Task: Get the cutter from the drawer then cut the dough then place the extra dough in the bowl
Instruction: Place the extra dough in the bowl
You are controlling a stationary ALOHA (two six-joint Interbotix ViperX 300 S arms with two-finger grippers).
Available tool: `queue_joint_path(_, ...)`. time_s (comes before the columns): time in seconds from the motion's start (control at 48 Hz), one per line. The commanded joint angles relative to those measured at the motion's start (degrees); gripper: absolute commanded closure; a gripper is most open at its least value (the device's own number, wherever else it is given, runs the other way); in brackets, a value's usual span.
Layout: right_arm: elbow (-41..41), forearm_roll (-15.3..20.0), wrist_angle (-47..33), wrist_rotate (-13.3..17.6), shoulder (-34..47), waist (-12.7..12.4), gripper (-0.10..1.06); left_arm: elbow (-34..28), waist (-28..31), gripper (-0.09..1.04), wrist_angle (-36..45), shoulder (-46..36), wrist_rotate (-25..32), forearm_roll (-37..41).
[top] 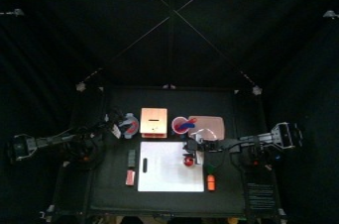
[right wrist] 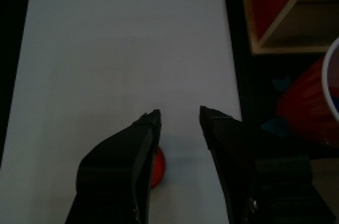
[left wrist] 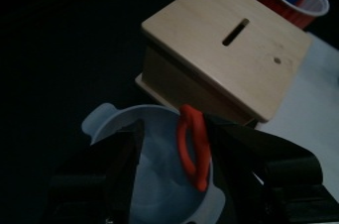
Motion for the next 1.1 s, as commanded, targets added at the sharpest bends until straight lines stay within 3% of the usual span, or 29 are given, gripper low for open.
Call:
queue_joint_path(0.021,-0.62,0.09,-0.44,0.09,-0.62,-0.35,0.21,-0.70,0.09,0.08,0.26,0.09,0.26,-5.63)
queue_joint_path(0.458,-0.97,0.00,-1.58,0.00,-0.18,-0.53,0.21,-0.70,-1.85,0.08,0.35,0.00,0.00,-5.89)
queue_joint_path(0.625,-1.32,-0.97,-4.13,-0.09,-0.18,-1.76,0.21,-0.88,-2.72,0.08,0.00,0.09,0.53,-4.57)
queue_joint_path(0.771,-2.37,-3.34,-10.02,-0.44,-0.09,-3.60,0.21,-1.85,-6.50,0.09,-1.67,0.00,0.53,2.55)
queue_joint_path(0.917,-3.08,-5.63,-20.39,-0.35,1.05,-5.89,0.21,-2.20,-14.33,0.09,-7.38,0.09,0.44,15.21)
queue_joint_path(1.0,-3.08,-6.06,-25.05,-0.18,1.93,-6.77,0.21,-1.32,-18.63,0.09,-12.13,0.09,0.18,21.80)
queue_joint_path(1.104,-3.08,-5.80,-27.86,-0.09,2.99,-7.47,0.21,0.09,-19.95,0.09,-15.82,0.09,0.09,24.96)
